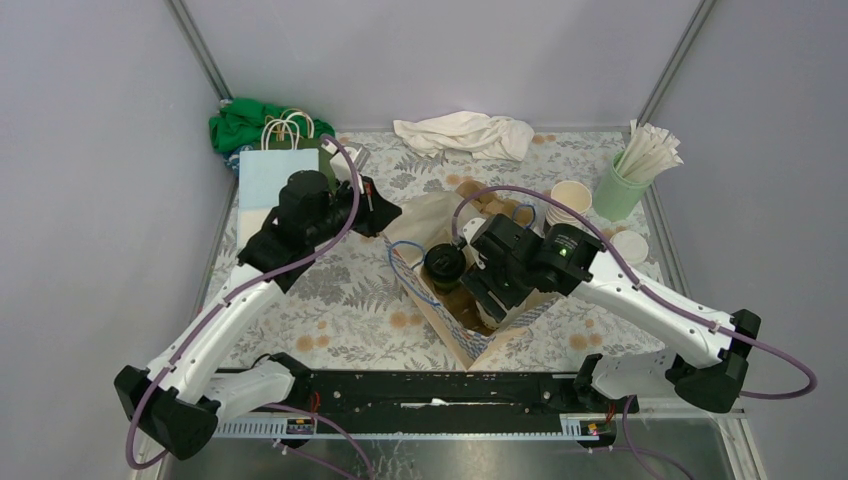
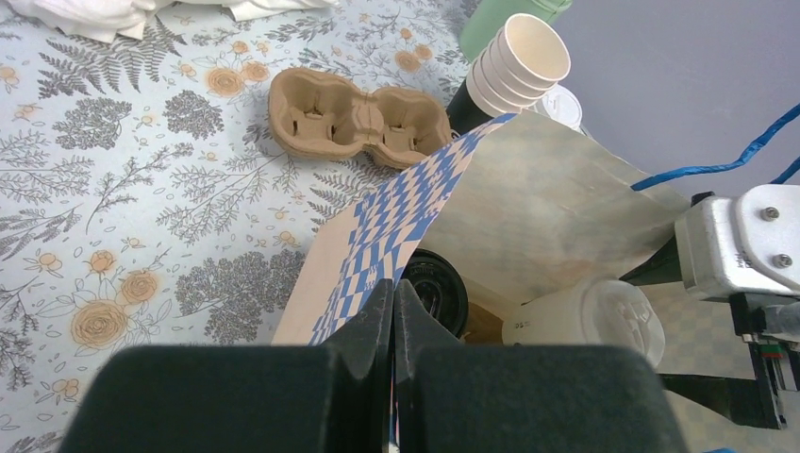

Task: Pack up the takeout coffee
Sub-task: Place the coffee cup on the cup tray.

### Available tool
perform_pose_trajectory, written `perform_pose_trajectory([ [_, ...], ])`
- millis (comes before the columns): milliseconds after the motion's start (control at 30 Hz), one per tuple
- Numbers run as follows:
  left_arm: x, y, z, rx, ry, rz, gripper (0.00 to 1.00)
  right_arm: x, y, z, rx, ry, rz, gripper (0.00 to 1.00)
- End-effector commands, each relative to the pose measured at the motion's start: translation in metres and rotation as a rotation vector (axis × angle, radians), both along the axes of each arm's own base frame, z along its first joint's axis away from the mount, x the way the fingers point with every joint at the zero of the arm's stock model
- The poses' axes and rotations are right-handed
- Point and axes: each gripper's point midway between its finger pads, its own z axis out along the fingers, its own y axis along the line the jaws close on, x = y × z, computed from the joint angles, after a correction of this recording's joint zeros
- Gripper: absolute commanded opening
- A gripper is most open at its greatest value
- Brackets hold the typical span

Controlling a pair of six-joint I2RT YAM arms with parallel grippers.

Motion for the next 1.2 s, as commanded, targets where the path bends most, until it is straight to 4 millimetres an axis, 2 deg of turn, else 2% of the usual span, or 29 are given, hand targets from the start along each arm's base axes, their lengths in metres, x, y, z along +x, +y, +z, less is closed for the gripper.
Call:
perform_pose_trajectory([
  [0, 0.008, -0.008, 0.023, -0.069, -0.054, -0.026, 0.00, 0.010, 0.006, 0.005, 0.002, -0.049, 0.013, 0.47],
  [167, 0.010, -0.010, 0.023, -0.093, -0.043, -0.030, 0.00, 0.014, 0.021, -0.003, 0.053, -0.052, 0.014, 0.47],
  [300, 0.012, -0.012, 0.014, -0.093, 0.001, -0.025, 0.01, 0.011, 0.026, -0.006, 0.060, -0.023, 0.042, 0.47],
  [333, 0.015, -0.011, 0.011, -0.080, 0.012, -0.017, 0.09, 0.010, 0.025, -0.004, 0.058, -0.019, 0.041, 0.48],
  [400, 0.021, -0.009, 0.010, -0.054, 0.022, 0.007, 0.31, 0.010, 0.024, 0.000, 0.070, -0.007, 0.027, 0.47],
  [467, 0.028, -0.005, 0.012, -0.041, 0.025, 0.046, 0.48, 0.013, 0.022, 0.002, 0.070, 0.002, 0.007, 0.47],
  [633, 0.038, 0.006, 0.032, -0.036, -0.013, 0.116, 0.73, 0.022, 0.022, 0.008, 0.075, -0.027, -0.015, 0.47],
  [800, 0.042, 0.026, 0.059, -0.047, 0.000, 0.246, 0.93, 0.017, 0.019, 0.007, 0.084, -0.003, -0.049, 0.47],
  [867, 0.035, 0.035, 0.066, -0.081, 0.069, 0.314, 0.98, 0.017, 0.019, 0.006, 0.089, -0.003, -0.067, 0.47],
  [1033, 0.009, 0.046, 0.085, -0.181, 0.181, 0.374, 0.99, 0.015, 0.014, 0.002, 0.112, -0.012, -0.110, 0.46],
  [1100, -0.006, 0.037, 0.087, -0.216, 0.241, 0.315, 0.99, 0.013, 0.012, 0.003, 0.121, -0.011, -0.131, 0.47],
  [1167, -0.022, 0.028, 0.080, -0.216, 0.334, 0.249, 0.99, 0.011, 0.008, 0.002, 0.118, -0.007, -0.156, 0.47],
])
